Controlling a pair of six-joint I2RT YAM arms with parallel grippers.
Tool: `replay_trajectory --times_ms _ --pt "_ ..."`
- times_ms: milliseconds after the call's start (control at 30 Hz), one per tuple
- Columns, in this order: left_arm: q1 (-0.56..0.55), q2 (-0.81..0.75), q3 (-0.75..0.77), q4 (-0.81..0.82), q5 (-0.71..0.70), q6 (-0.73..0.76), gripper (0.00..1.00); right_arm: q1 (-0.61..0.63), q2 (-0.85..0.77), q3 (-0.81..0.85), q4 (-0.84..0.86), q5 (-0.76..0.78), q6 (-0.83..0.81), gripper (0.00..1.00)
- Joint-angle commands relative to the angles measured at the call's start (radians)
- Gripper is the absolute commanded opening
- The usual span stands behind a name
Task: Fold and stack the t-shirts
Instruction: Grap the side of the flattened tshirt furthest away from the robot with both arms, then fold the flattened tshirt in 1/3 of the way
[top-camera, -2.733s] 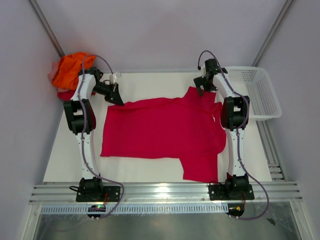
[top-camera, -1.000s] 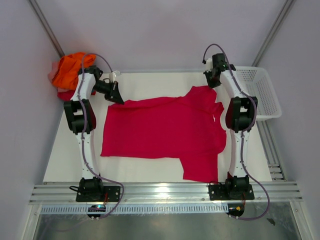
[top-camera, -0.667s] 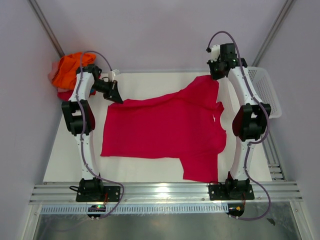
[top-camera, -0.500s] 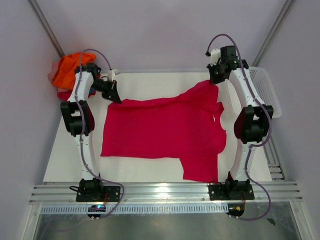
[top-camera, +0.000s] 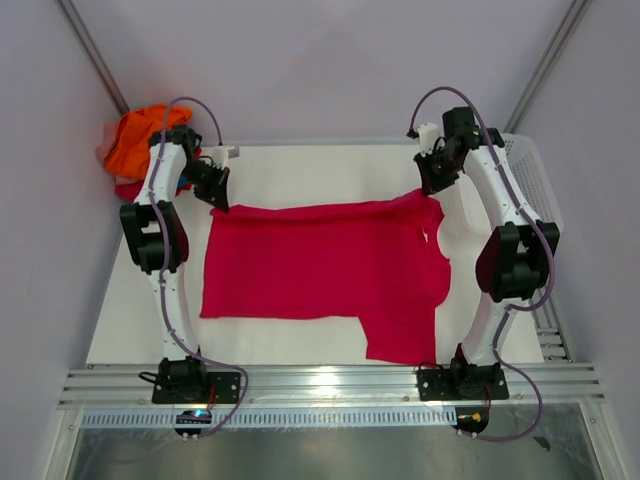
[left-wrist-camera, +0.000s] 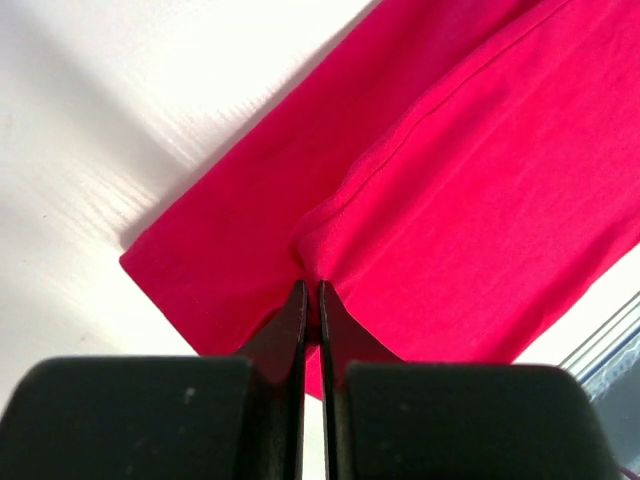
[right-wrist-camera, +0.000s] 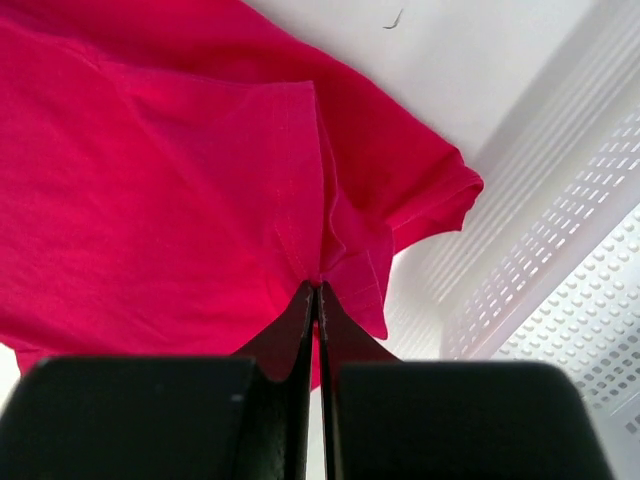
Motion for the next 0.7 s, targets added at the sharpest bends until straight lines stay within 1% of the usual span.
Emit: replay_trajectory --times_ms 0,267,367,500,533,667 --pt "0.001 -0.022 -0.004 -0.244 -0.06 0.052 0.0 0.002 -0.097 -0.016 -0.052 -0.033 -0.05 0.03" --pt "-0.002 -0.047 -0.01 -0.283 -0.078 0.134 0.0 0.001 -0.13 -0.028 -0.23 -0.104 -0.127 0.03" --pt "-0.006 -0.067 -0.03 -0.304 -0.103 0.175 0.0 0.001 -0.149 -0.063 -0.268 -0.115 -0.162 0.03" --pt "-0.023 -0.087 -0.07 -0.321 -0.201 0.24 0.0 0.001 -0.186 -0.129 -0.281 -0.095 -0.203 0.03" --pt "-0.035 -0.091 -0.088 -0.319 -0.247 0.247 0.0 0.001 -0.195 -0.148 -0.29 -0.092 -0.208 0.03" --pt "-0.054 -0.09 -0.072 -0.321 -0.296 0.254 0.0 0.002 -0.201 -0.182 -0.311 -0.069 -0.239 0.03"
